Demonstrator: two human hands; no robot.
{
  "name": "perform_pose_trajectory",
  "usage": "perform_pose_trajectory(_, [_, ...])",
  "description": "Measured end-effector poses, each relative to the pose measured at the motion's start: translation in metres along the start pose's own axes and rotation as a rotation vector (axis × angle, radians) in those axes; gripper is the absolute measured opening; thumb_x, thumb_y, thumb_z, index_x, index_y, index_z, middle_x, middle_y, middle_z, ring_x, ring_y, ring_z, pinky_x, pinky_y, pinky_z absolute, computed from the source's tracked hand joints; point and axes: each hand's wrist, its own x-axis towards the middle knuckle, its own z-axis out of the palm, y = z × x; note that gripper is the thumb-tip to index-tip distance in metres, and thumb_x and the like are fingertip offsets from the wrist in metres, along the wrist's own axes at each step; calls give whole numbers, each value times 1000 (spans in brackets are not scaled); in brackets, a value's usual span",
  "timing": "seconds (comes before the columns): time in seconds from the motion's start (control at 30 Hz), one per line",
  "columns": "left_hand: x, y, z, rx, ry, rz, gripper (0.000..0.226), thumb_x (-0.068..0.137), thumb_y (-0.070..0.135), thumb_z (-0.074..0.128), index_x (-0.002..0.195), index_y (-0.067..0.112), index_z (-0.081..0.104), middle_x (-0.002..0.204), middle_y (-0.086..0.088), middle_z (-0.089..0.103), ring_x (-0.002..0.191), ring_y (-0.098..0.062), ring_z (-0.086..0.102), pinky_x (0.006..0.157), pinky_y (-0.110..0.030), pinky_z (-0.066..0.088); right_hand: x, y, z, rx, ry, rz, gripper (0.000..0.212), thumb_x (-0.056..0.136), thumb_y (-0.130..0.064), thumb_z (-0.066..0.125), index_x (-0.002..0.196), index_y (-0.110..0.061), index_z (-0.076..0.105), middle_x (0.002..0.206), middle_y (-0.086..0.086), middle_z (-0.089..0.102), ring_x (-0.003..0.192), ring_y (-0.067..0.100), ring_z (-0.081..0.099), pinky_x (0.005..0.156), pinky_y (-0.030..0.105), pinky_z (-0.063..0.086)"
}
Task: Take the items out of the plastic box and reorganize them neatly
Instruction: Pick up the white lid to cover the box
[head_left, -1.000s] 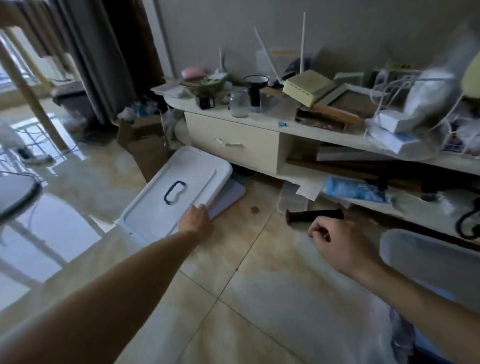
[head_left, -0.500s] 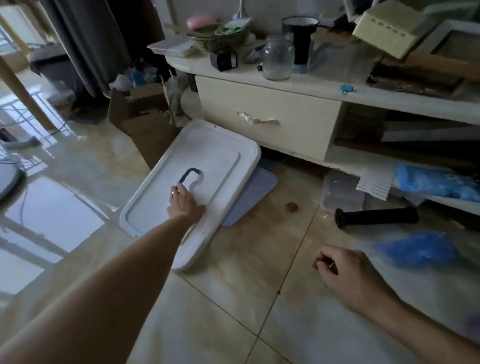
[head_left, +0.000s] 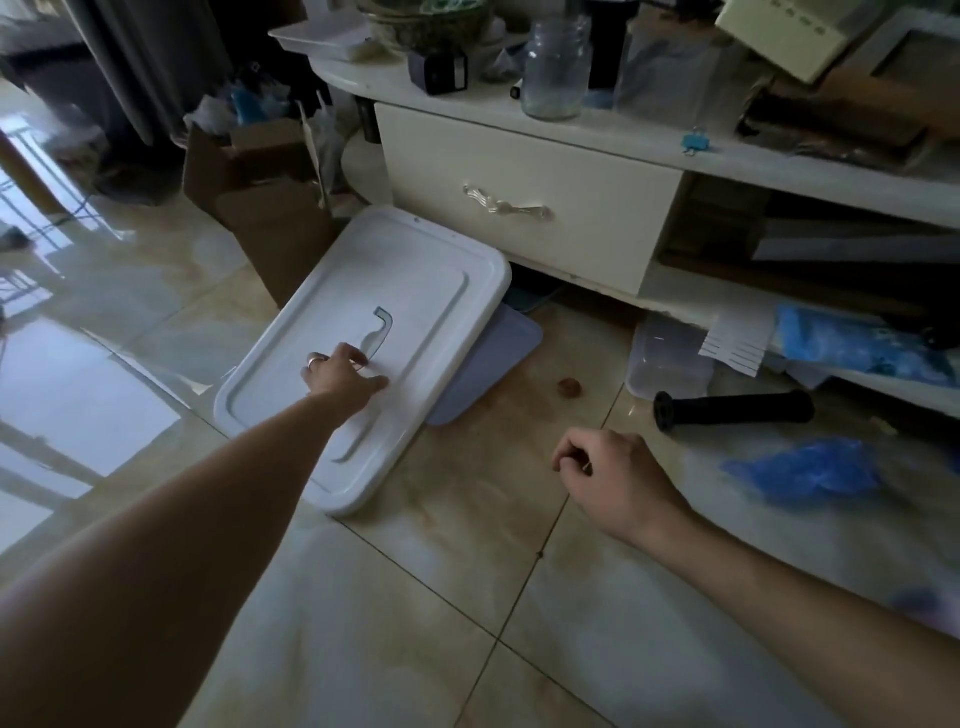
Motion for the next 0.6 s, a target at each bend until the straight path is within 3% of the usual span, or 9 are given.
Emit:
perform_pose_trajectory(0.2, [-13,1,5,-37,44,-13,38,86,31,72,122,25,60,134,-17,41,128,-32,34,102,-44,37,3,-10,-1,0,1,-6,20,91,-13,50,85,-16,69,78,-5,67,69,8,62,58,22,50])
perform_pose_trajectory(0.37, [-7,-6,3,-54,4,-19,31,81,38,76,105,19,70,124,-14,46,123,-31,37,101,-41,40,14,-20,4,-1,-1,-16,21,92,-12,49,84,-16,69,71,-6,64,58,3,55,47,12,34])
perform_pose_trajectory(0.5, [-3,-15,-2,-78,8,44,14,81,31,77,83,19,71,98,-8,67,98,-28,60,80,-35,52,21,-29,9,-7,8,-27,21,91,-13,50,84,-16,69,70,-6,63,54,3,53,45,10,31])
perform_pose_trajectory(0.6, [-5,-18,-4,122,121,226,7,89,23,66,89,16,65,94,-10,65,90,-29,60,70,-37,49,23,-33,10,-26,0,-46,21,91,-13,50,85,-16,69,71,-5,65,55,4,54,44,10,32])
